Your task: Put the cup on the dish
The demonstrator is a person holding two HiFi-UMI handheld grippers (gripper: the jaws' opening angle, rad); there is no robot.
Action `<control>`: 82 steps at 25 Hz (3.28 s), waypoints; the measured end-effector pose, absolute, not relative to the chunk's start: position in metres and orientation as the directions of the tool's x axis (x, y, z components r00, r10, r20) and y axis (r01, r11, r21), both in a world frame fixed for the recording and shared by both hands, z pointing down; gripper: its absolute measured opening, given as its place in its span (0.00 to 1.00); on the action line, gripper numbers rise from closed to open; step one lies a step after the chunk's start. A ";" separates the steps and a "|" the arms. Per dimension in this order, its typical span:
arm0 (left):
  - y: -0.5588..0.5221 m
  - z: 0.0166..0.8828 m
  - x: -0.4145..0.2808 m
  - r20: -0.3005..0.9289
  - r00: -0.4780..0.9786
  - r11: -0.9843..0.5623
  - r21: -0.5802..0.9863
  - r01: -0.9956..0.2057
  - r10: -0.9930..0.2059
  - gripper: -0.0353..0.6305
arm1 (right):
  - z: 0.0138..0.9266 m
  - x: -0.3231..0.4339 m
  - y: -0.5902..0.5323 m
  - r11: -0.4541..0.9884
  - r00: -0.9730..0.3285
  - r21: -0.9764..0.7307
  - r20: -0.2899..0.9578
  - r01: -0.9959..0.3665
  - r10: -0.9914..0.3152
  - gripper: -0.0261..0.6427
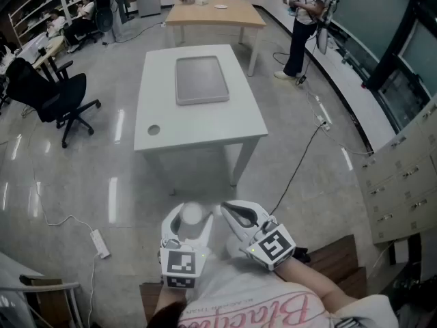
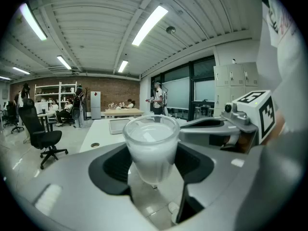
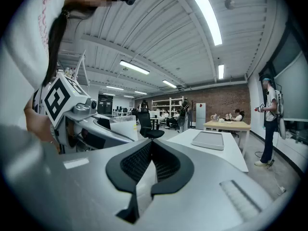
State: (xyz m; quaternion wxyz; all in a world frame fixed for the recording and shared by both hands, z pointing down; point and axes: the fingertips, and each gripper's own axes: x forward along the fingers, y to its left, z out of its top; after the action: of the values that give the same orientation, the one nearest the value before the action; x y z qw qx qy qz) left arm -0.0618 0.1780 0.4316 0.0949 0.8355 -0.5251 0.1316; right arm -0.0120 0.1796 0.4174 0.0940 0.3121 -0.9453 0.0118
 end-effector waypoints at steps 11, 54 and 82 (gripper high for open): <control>0.151 0.430 -0.054 0.337 0.405 -0.429 0.004 -0.903 -0.850 0.45 | 0.419 -0.007 0.150 0.794 -0.786 -0.015 0.159 -0.607 -0.598 0.04; -0.088 0.427 -0.049 0.361 0.281 -0.319 -0.047 -0.947 -0.889 0.45 | 0.409 -0.009 -0.053 0.887 -0.881 0.069 0.107 -0.456 -0.461 0.04; -0.309 0.485 -0.073 0.407 0.333 -0.375 -0.025 -0.927 -0.851 0.44 | 0.454 -0.007 -0.198 0.757 -0.750 -0.091 0.260 -0.647 -0.609 0.04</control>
State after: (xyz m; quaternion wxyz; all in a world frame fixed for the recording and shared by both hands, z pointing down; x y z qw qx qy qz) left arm -0.0725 -0.3094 0.4854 0.1062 0.8093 -0.5491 0.1795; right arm -0.0073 -0.1984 0.4541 0.1078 0.3370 -0.9312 0.0877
